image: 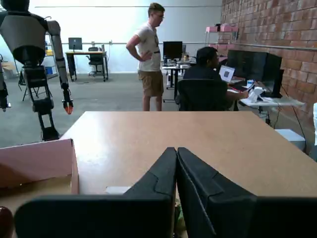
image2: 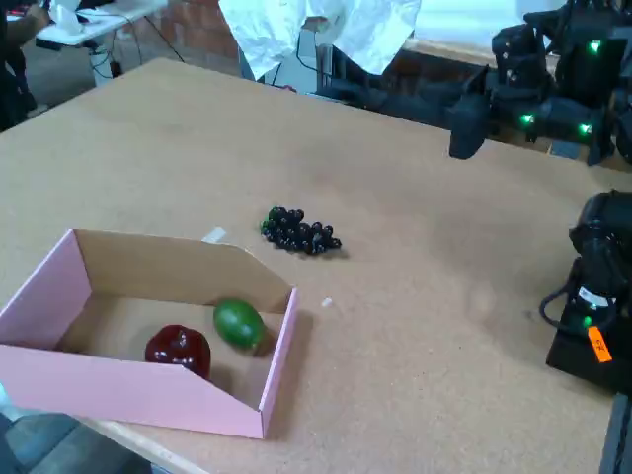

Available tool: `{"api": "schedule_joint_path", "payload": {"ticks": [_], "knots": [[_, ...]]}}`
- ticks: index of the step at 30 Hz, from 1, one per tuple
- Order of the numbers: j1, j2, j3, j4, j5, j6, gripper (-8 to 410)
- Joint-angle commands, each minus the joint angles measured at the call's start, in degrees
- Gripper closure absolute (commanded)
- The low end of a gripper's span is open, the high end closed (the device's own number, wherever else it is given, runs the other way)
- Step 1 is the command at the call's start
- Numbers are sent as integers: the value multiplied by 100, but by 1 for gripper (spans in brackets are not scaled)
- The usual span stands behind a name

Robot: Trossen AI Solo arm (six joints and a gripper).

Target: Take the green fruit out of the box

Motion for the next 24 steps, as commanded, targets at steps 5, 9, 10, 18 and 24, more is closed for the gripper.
{"api": "schedule_joint_path", "payload": {"ticks": [5,9,10,18,24], "knots": [[0,0,4,24,-9,4,402],[0,0,4,26,-9,4,402],[0,0,4,28,-11,4,402],[2,2,17,-111,-302,269,402],[13,157,398,-680,-619,197,402]]}}
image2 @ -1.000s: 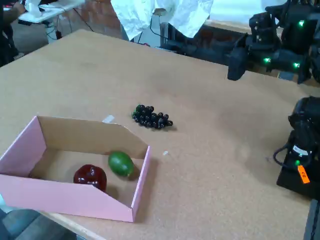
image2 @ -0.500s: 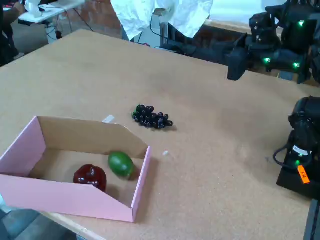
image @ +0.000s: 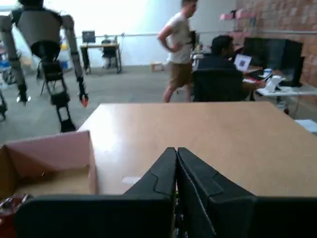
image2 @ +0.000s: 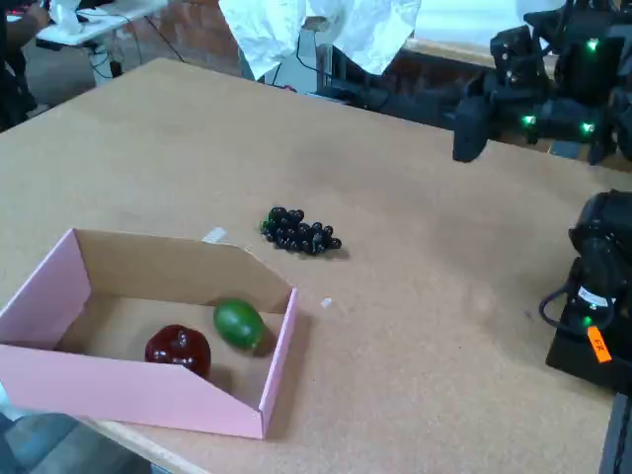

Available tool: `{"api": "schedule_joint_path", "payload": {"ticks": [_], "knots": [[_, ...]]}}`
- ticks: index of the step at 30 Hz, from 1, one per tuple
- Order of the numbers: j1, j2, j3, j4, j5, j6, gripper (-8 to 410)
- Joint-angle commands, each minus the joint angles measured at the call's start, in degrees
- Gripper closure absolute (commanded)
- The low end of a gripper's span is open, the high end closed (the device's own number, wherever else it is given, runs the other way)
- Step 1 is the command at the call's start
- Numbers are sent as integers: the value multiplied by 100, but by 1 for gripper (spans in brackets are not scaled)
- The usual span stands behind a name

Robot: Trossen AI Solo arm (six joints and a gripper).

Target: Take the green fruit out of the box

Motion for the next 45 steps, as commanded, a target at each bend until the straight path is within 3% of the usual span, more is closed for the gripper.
{"api": "schedule_joint_path", "payload": {"ticks": [1,15,40,45], "knots": [[9,179,280,-275,-289,46,402],[66,1685,1784,-1950,-898,188,402],[1182,4186,3818,-4072,-890,444,402],[1432,4756,4232,-4433,-874,798,402]]}}
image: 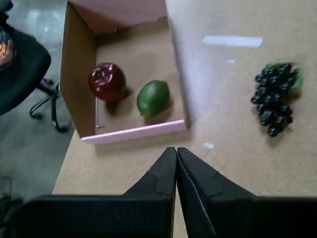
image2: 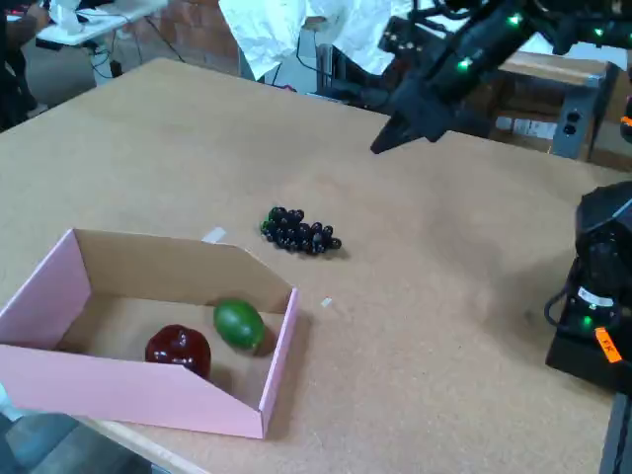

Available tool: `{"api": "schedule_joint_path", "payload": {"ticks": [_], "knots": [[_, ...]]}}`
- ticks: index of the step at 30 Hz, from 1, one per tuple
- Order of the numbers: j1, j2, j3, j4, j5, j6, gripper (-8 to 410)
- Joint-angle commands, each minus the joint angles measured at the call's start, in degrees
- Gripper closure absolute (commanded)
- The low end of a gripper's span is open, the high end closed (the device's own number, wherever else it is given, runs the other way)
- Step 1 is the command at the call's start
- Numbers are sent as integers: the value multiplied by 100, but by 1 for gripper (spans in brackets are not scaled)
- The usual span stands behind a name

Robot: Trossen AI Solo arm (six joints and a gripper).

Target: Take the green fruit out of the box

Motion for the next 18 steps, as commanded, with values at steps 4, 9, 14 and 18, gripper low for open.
{"api": "schedule_joint_path", "payload": {"ticks": [4,9,14,18], "knots": [[306,809,601,-656,-13,212,402],[538,1231,977,-774,79,42,402],[664,1751,1471,-1268,289,-210,402],[765,2114,1829,-1572,345,-361,402]]}}
